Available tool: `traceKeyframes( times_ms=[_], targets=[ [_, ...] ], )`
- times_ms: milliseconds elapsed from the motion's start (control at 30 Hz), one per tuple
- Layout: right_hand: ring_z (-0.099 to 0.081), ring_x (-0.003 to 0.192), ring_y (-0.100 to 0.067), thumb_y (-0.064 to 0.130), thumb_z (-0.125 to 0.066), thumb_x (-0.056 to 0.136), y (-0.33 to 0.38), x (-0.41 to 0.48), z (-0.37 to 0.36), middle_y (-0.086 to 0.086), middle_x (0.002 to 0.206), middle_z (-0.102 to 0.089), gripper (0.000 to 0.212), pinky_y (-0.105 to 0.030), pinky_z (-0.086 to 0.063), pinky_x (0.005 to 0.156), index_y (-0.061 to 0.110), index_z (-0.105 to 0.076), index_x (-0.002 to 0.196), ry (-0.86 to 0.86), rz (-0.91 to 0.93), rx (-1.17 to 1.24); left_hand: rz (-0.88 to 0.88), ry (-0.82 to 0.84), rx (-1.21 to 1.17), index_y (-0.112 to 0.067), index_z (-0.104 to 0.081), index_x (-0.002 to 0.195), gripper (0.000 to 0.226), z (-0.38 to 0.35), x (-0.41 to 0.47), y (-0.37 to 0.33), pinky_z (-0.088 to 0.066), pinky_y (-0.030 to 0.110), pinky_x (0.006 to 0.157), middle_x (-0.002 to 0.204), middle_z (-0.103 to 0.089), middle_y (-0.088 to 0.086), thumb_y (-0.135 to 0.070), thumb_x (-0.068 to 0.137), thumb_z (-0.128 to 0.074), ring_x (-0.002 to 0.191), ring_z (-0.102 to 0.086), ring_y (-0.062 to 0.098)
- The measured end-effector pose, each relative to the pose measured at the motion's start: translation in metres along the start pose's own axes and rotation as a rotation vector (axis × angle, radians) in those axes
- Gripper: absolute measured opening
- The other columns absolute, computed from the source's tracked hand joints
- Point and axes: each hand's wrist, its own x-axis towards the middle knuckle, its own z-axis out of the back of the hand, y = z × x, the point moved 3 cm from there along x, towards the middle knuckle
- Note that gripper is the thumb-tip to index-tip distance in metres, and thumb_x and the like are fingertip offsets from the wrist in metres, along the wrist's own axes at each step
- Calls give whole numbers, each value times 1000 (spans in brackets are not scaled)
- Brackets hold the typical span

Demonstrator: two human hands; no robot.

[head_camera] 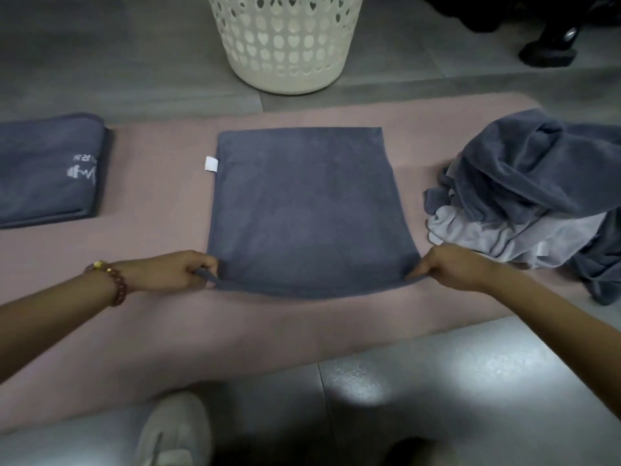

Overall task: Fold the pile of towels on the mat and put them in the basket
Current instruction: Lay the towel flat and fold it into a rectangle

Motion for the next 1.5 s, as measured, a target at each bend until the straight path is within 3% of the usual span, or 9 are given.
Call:
traceKeyframes(
  times_ms=[67,167,267,433,533,667,900,1300,1500],
  targets=[
    [-56,67,17,-3,-54,84,13,-7,1,32,69,-65,33,-7,-39,74,20,-77,90,372,-26,29,160,259,-137,-9,-55,80,13,-4,-8,-3,-37,18,60,64,-54,-8,-14,83,-66,60,-47,0],
    [-54,58,9,0,-60,85,24,-24,-9,22,52,-59,46,-11,-42,68,35,-70,57,841,-97,186,464,532,-343,-9,-57,99,15,-18,-26,-1,-51,18,69,75,-69,-10,-9,85,-63,69,-64,3],
    [-59,68,-1,0,-63,84,20,-31,-14,14,61,-63,33,-13,-46,66,25,-69,64,978,-151,376,439,603,-435,-9,-58,105,39,-25,-36,8,-55,24,74,87,-73,-2,-19,70,-73,79,-69,10],
    [-68,81,-9,3,-78,66,-9,-6,10,-2,86,-73,20,-13,-51,68,7,-73,85,320,-286,1074,240,-41,-866,-11,-67,106,81,8,-16,21,-57,21,67,101,-71,6,-41,36,-94,83,-70,13],
    [-71,81,-13,11,-79,64,-21,28,41,-5,91,-73,34,-20,-57,67,8,-69,96,-3,-282,1390,157,-310,-874,-18,-62,99,31,46,24,18,-53,16,59,86,-66,0,-36,75,-73,68,-64,5],
    [-66,68,-12,5,-48,95,-29,92,67,0,81,-68,17,-19,-52,51,18,-59,92,-269,-428,1330,116,-639,-756,-9,-58,103,16,96,94,12,-53,19,57,82,-66,2,-15,99,-44,68,-63,12],
    [-40,62,-18,23,-61,89,-47,147,31,-8,62,-45,37,-27,-35,53,13,-42,59,-804,-670,956,212,-1005,-400,-8,-50,67,29,92,143,27,-34,30,57,63,-45,6,-23,92,-58,63,-38,17],
    [-52,72,-27,24,-55,91,-43,160,34,-14,75,-58,22,-31,-36,65,6,-53,80,-833,-651,649,148,-1042,-44,-7,-53,84,12,98,138,30,-38,35,60,66,-57,9,-16,92,-53,62,-48,25],
    [-48,72,-22,29,-52,94,-48,153,34,-13,69,-51,35,-29,-32,68,8,-46,66,-861,-689,799,231,-1128,-236,-8,-53,94,21,89,130,26,-41,32,68,74,-57,3,-29,93,-54,72,-51,24]
  ],
)
